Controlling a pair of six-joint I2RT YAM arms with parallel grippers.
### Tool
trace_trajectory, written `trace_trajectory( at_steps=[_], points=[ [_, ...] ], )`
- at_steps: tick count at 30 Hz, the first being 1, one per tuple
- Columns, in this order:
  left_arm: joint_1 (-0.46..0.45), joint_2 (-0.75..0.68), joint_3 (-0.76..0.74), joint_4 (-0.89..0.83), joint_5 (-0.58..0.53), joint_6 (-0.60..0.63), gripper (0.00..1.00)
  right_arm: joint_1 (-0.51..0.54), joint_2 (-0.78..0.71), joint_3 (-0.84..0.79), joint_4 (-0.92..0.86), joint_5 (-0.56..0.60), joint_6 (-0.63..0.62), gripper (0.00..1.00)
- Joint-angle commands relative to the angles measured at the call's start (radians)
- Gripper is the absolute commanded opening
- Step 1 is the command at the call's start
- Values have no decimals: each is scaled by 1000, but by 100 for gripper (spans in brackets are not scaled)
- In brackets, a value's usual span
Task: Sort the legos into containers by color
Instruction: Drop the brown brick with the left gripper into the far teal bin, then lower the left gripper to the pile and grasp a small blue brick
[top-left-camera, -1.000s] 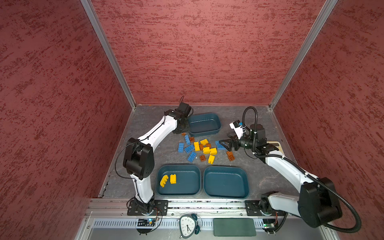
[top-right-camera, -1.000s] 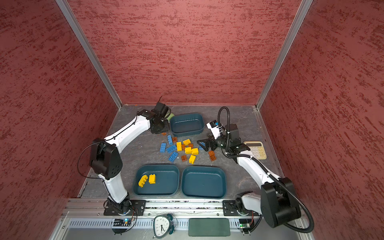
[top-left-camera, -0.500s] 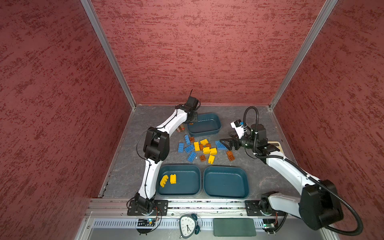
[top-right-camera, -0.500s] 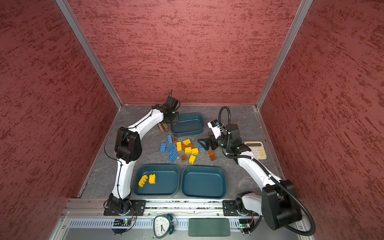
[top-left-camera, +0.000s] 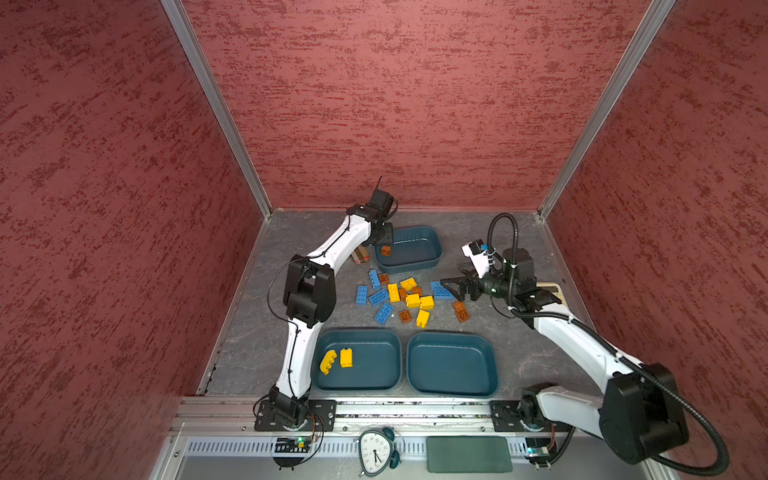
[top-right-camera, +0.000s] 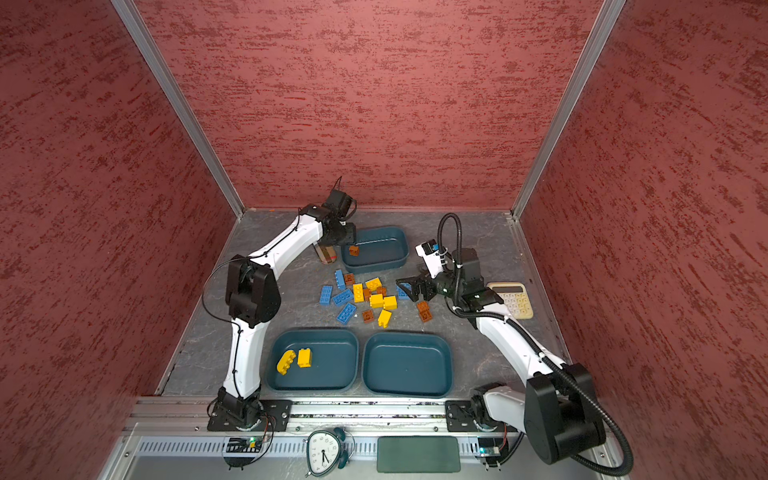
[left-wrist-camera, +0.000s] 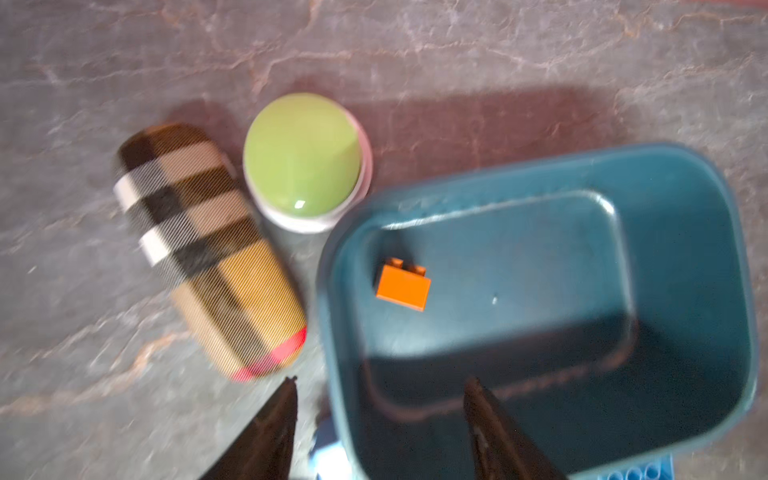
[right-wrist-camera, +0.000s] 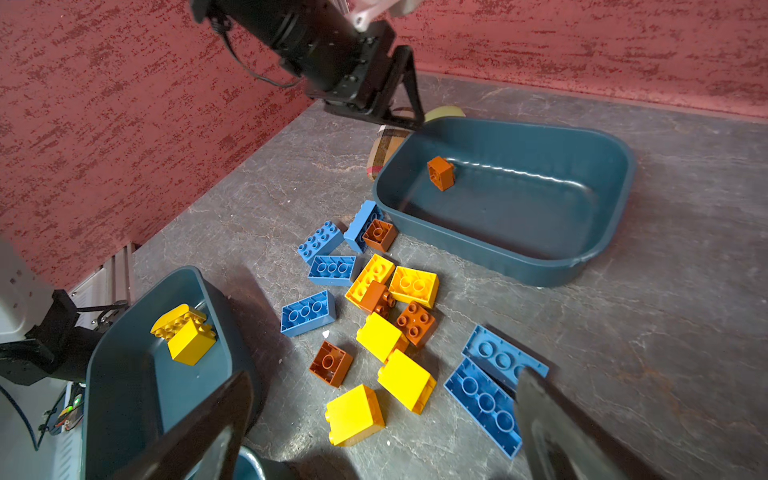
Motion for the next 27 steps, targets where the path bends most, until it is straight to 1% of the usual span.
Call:
trace_trajectory(
  at_steps=[1,7,10,17,27],
  points=[
    [2,-136,-129,-29,8,-10,66,-3,-1,7,-4,-26,-13,99],
    [-4,-317,-425,-5,-8,-41,67,-4,16,11,-13,-50,-14,99],
    [-4,-350,-534,27,-10,-50,66,-3,25,11,-10,-65,-10,99],
    [-1,-327,-637,102,32,-59,63,-2,28,-3,6,-77,10,99],
    [6,-245,-682,159,62,-60,55,-2,10,-16,-15,-58,10,99]
  ],
)
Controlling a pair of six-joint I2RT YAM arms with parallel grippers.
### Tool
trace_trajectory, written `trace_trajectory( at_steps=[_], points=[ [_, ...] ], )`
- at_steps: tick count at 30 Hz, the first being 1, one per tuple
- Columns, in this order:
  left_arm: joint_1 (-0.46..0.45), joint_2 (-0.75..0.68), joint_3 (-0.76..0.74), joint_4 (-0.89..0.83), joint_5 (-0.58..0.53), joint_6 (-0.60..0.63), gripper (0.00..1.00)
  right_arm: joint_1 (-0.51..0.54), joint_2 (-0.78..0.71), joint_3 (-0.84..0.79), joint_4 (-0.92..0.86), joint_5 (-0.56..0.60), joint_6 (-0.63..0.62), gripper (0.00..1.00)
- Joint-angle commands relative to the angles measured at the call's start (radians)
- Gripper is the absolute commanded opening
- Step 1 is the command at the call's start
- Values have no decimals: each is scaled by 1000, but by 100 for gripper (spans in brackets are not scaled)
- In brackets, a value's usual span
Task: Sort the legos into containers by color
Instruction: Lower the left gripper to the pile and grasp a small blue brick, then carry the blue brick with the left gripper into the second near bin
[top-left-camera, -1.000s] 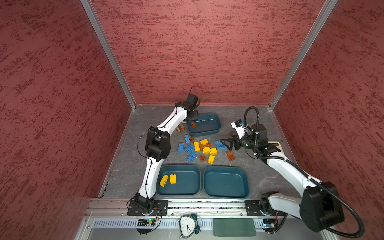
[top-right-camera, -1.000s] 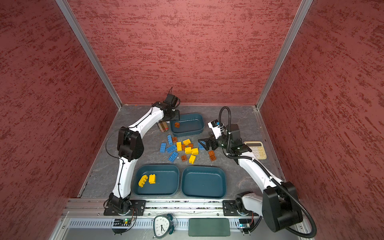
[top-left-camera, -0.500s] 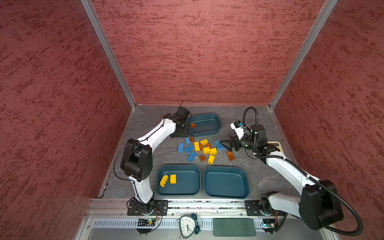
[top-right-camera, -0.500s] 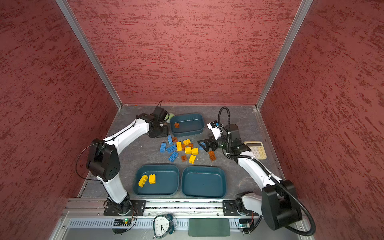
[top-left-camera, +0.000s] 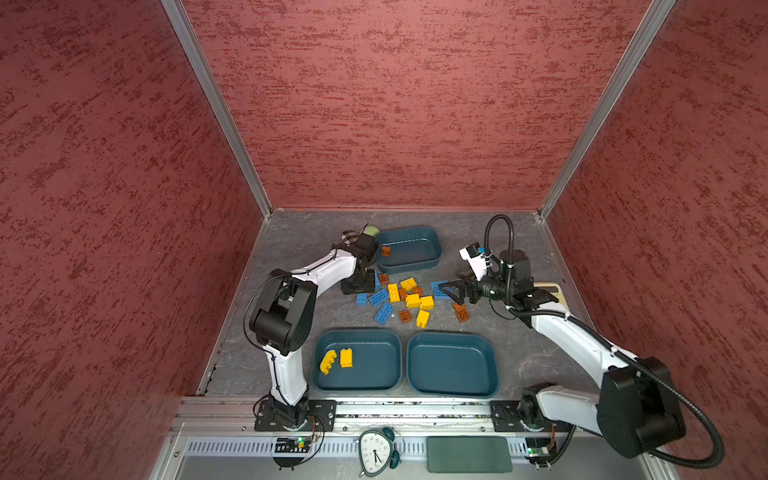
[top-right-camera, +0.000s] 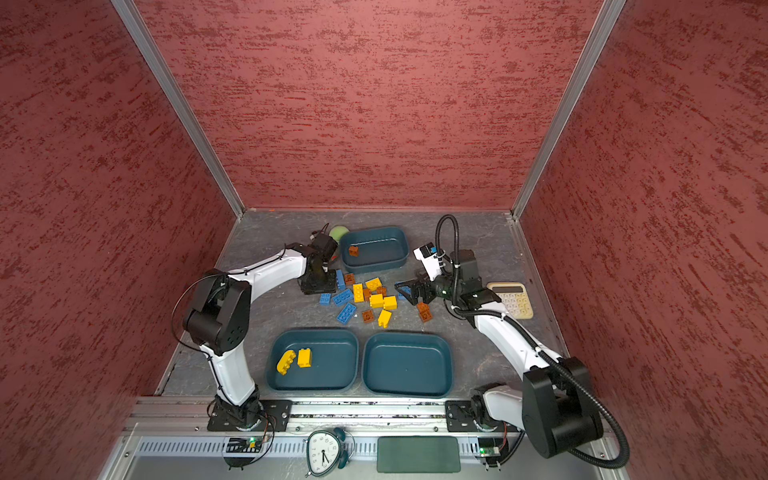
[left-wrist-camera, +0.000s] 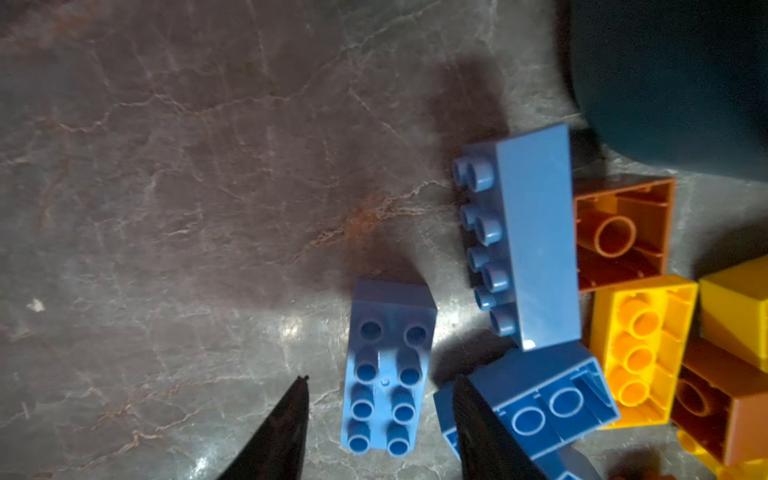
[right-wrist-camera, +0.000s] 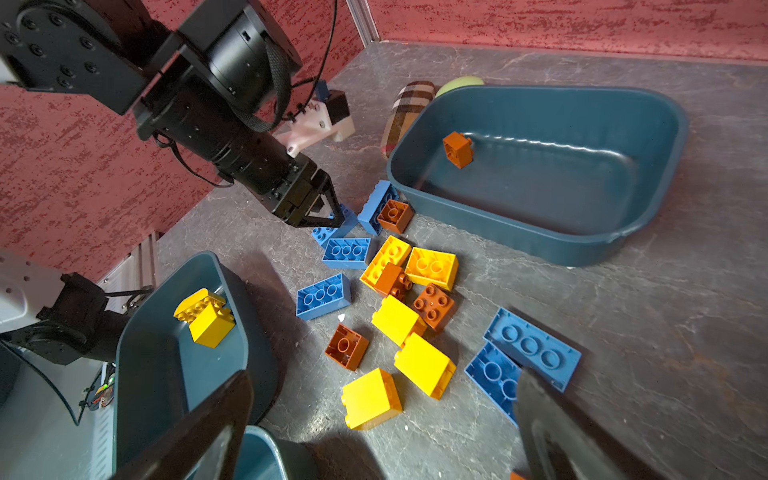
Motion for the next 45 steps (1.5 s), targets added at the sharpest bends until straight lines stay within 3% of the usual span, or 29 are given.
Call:
trace_trajectory(
  at_steps=[1,9,14,23,29,45],
  points=[
    [3,25,-11,35,11,-9,54,-2,-19,-10,1,-6,0,99],
    [2,21,-65,34,16,-24,46,-3,-16,-15,2,-9,4,99],
    [1,9,-74,23,16,-30,35,-2,-12,-7,1,-7,1,99],
    [-30,-110,7,-98,-31,-29,32,-4,-19,1,16,46,-1,99],
    [-135,-223,6,-87,37,-12,32,-18,-12,8,38,67,10,99],
    [-501,-324,-108,55,259,-183,31,-59,6,70,36,27,19,99]
  ],
)
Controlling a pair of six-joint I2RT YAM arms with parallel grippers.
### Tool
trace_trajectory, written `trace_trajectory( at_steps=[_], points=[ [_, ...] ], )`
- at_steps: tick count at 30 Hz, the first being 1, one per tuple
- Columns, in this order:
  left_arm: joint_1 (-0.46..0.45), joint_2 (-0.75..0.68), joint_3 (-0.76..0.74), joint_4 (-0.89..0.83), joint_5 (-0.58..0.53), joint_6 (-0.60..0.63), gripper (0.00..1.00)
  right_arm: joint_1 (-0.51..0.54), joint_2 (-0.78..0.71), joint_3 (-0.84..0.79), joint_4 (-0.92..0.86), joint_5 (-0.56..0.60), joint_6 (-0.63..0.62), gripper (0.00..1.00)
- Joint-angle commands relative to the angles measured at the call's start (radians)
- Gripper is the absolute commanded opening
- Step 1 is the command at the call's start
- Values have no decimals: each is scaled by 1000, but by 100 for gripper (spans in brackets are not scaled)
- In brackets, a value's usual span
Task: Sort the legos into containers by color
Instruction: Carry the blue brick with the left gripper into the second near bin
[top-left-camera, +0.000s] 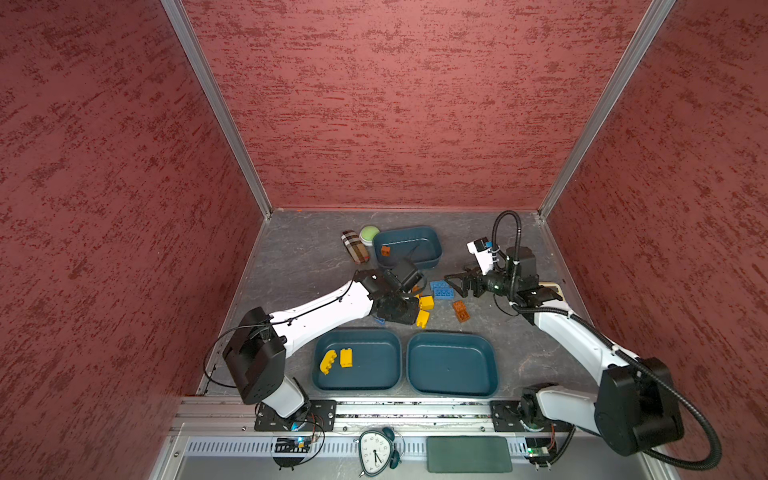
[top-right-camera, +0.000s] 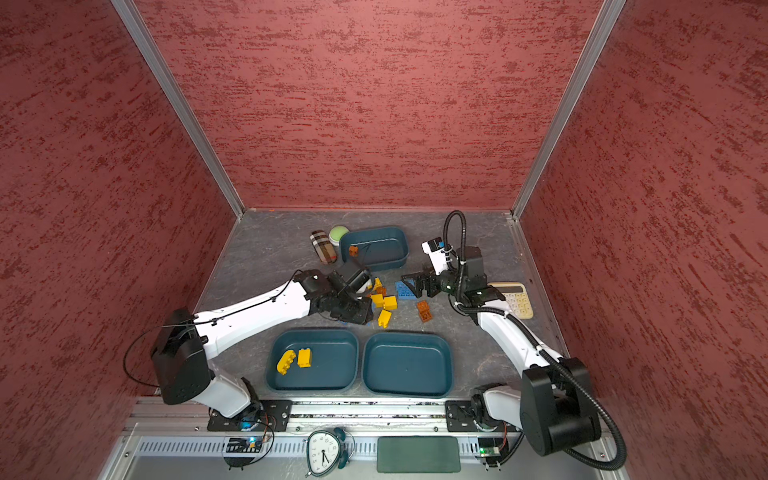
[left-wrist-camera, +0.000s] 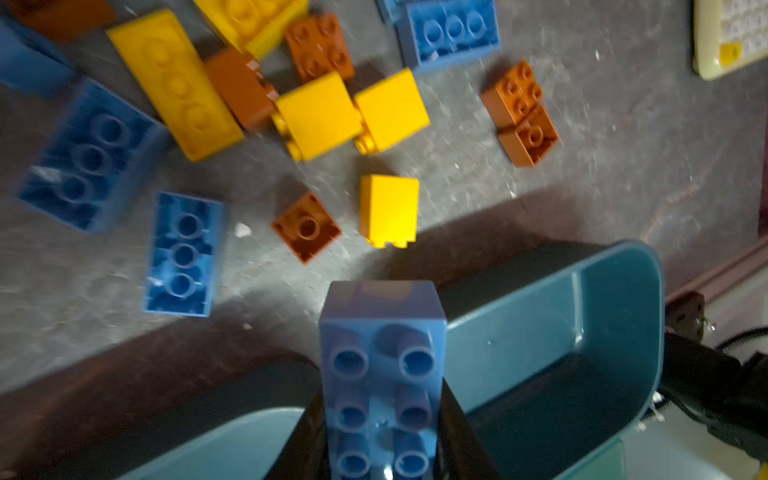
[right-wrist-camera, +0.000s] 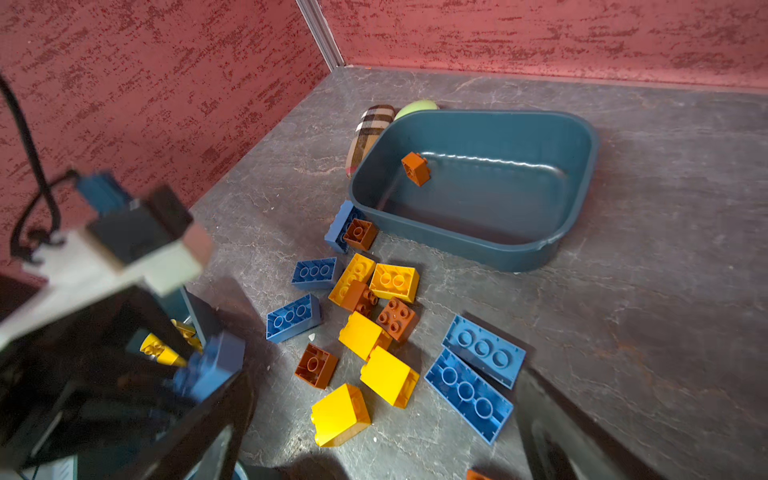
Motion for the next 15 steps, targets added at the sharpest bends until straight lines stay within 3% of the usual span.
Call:
trace_trajectory(
  at_steps=[1,9,15],
  points=[
    [-46,-9,-24,57,75,-28,31,-5,1,52,7,-19,-12,99],
    [-113,46,-37,61,91,-50,32,-4,-6,64,-37,-17,-35,99],
    [-112,44,-50,41,86,-59,45,-5,-18,51,-46,-10,-42,99]
  ],
)
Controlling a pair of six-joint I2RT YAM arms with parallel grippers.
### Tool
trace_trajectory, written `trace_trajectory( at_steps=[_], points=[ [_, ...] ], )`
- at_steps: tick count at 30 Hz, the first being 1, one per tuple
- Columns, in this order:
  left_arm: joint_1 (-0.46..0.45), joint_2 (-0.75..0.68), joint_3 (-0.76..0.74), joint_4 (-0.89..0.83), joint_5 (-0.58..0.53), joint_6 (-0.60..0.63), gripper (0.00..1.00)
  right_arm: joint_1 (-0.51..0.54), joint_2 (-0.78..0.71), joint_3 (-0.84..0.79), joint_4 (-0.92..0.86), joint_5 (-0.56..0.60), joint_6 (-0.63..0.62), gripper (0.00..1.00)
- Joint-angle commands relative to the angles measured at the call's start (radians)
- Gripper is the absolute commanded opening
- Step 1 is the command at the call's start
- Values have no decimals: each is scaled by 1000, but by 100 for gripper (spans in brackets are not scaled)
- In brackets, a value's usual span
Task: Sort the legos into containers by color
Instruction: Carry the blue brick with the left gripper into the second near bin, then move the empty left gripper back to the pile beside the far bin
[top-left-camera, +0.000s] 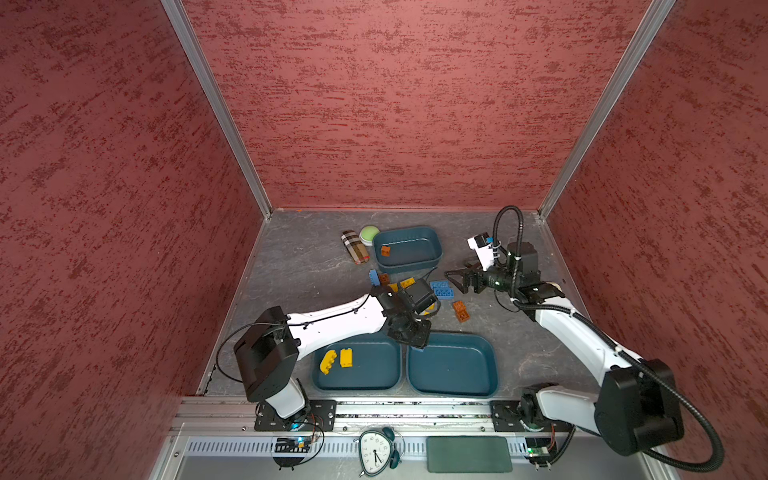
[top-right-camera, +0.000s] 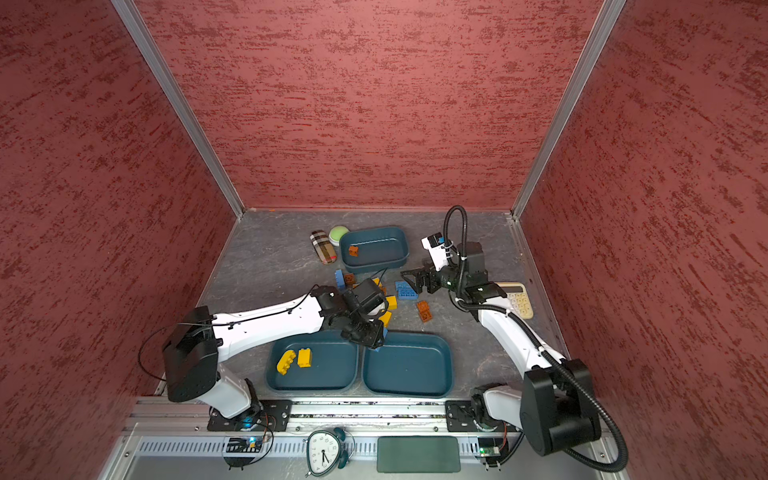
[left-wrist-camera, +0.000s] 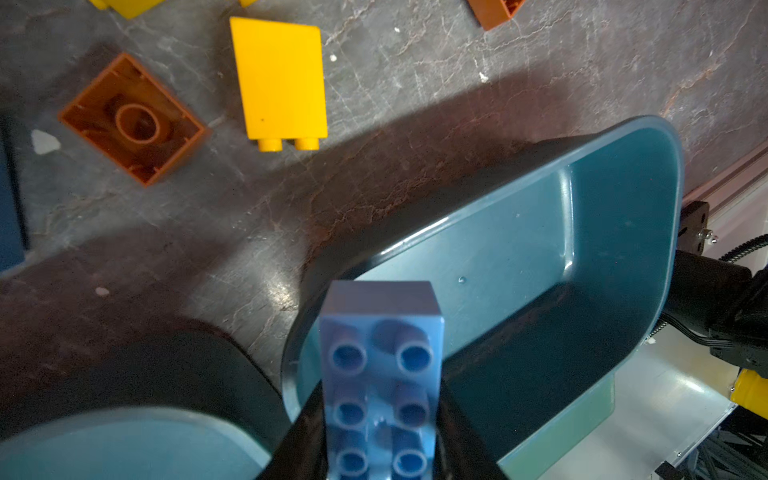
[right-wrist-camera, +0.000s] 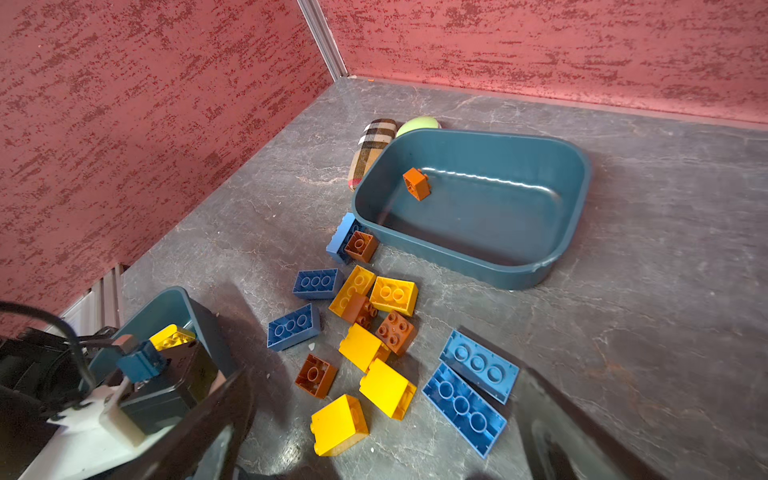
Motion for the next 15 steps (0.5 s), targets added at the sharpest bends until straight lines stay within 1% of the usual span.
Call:
trace_trajectory(
  at_steps=[1,4,8,13,15],
  points=[
    [0,-4,-4,5,1,-6,49,-3,-18,9,-13,-11,-20,99],
    [14,-13,15,-14,0,-3,57,-4,-16,6,-7,-11,-20,99],
    [67,-45,25,-30,7,3,60,-4,-14,-4,10,-14,-12,99],
    [189,-49,78,-66,-23,33,62,-3,5,-6,46,-33,6,99],
    [250,-34,99,-84,-51,44,65,-4,11,-9,65,-39,16,99]
  ],
)
